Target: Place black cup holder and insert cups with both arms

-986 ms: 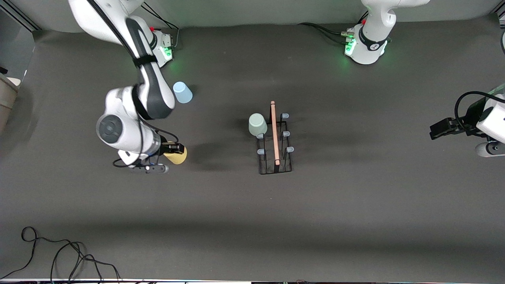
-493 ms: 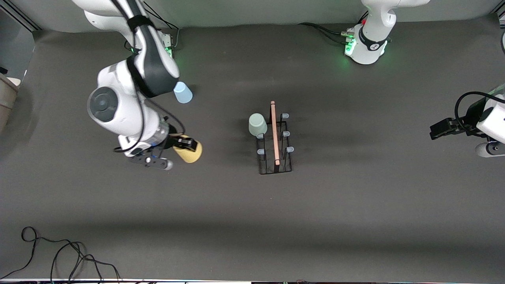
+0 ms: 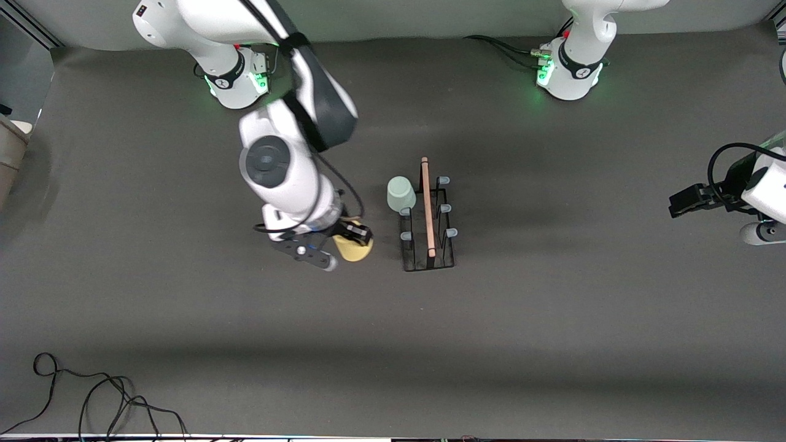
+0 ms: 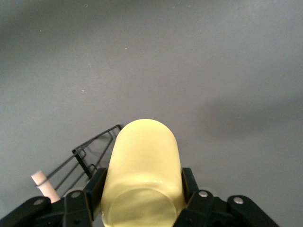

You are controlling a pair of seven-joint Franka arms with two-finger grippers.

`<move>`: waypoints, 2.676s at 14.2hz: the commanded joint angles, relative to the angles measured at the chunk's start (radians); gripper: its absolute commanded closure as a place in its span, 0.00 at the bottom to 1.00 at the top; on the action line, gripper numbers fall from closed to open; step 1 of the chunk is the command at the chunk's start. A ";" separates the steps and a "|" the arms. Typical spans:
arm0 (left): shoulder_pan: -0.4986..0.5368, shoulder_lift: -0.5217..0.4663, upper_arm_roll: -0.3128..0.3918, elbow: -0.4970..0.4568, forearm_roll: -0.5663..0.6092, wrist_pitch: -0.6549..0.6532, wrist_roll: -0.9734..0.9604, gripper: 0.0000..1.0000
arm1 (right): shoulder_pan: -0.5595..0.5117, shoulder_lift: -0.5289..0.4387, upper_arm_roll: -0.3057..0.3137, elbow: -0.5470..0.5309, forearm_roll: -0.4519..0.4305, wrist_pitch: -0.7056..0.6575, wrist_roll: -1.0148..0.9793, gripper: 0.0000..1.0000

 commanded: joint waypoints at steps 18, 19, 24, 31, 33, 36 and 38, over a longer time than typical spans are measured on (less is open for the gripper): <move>0.028 0.036 0.002 0.119 0.002 -0.096 -0.002 0.00 | 0.092 0.197 0.047 0.146 -0.029 0.123 0.241 0.00; 0.027 0.040 0.002 0.119 0.002 -0.093 -0.002 0.00 | 0.092 0.196 0.047 0.148 -0.027 0.123 0.241 0.00; 0.028 0.049 0.002 0.119 0.001 -0.076 -0.002 0.00 | 0.072 0.138 0.033 0.148 -0.030 0.062 0.215 0.00; 0.041 0.053 0.002 0.122 -0.015 -0.076 0.000 0.00 | -0.130 -0.106 0.031 0.146 -0.032 -0.346 -0.086 0.00; 0.042 0.053 0.002 0.123 -0.015 -0.076 0.000 0.00 | -0.201 -0.166 0.027 0.144 -0.064 -0.466 -0.205 0.00; 0.053 0.053 0.003 0.122 -0.015 -0.076 0.000 0.00 | -0.270 -0.238 -0.011 0.131 -0.139 -0.601 -0.405 0.00; 0.058 0.053 0.002 0.122 -0.018 -0.076 0.000 0.00 | -0.293 -0.278 -0.086 0.121 -0.141 -0.652 -0.550 0.00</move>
